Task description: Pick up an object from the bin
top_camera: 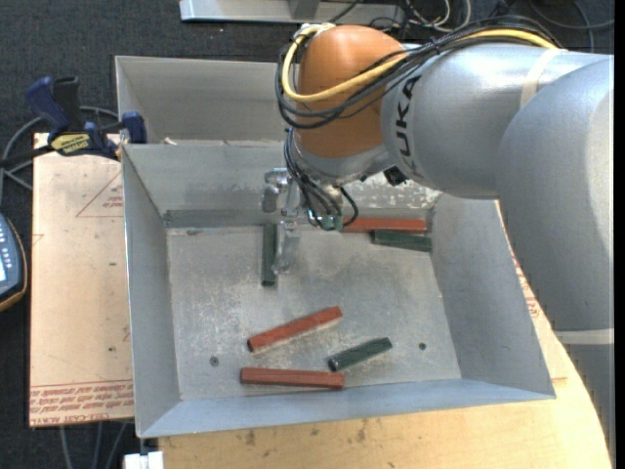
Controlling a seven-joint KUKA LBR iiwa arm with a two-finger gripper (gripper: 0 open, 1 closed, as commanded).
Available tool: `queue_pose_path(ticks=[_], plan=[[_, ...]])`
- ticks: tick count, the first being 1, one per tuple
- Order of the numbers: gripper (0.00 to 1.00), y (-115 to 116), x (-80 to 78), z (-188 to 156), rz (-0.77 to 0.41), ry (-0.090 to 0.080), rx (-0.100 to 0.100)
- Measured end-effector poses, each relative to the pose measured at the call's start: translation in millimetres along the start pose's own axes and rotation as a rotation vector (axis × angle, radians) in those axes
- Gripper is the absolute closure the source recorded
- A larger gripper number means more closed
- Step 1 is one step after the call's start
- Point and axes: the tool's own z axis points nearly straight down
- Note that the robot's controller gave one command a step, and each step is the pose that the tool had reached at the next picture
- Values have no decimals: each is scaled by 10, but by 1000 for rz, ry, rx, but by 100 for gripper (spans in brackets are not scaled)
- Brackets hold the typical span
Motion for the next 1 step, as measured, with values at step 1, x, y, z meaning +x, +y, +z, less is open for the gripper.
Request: queue_pose_path(ticks=[1], plan=[[0,-307,427,957,-121,-7,-2]])
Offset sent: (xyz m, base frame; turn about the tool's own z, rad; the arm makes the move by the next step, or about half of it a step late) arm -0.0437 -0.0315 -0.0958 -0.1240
